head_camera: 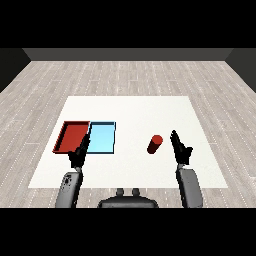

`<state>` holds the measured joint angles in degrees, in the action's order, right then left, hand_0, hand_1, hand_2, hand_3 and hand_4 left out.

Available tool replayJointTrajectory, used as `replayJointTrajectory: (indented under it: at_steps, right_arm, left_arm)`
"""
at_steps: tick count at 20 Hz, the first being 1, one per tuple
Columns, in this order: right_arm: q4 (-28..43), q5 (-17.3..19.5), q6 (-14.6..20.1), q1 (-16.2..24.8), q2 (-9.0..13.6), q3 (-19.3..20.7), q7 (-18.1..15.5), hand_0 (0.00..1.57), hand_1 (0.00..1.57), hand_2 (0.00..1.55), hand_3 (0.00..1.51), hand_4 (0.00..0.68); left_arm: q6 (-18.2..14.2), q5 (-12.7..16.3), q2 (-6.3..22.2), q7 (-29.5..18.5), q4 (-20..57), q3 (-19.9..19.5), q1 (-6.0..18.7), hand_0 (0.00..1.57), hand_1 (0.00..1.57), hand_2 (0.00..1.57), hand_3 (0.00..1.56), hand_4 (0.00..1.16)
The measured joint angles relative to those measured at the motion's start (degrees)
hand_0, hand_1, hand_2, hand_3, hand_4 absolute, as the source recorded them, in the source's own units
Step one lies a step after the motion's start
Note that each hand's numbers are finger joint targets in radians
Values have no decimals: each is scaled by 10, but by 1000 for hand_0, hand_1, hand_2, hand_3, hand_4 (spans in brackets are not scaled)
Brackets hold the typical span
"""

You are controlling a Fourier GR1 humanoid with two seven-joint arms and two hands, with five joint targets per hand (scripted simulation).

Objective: Pick the red can and put it in the red box

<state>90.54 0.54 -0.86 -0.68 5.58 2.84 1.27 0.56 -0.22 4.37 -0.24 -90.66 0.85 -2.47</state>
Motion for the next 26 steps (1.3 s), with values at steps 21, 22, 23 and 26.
replayJointTrajectory:
  at_steps: [21,22,23,26]
  right_arm:
    - [-28,-117,-164,21,45,88,-172,0,0,0,0,0]
    - [-43,-113,-162,12,43,89,-181,0,0,0,0,0]
    - [-48,-113,-163,8,43,91,-185,0,0,0,0,0]
    - [-56,-108,-164,8,39,92,-197,0,0,0,0,0]
  left_arm:
    - [7,23,-18,-209,-8,-45,18,0,0,0,0,0]
    - [13,27,-13,-216,4,-51,24,0,0,0,0,0]
    - [16,31,-10,-211,-8,-53,17,0,0,0,0,0]
    - [16,28,-11,-213,-19,-50,8,0,0,0,0,0]
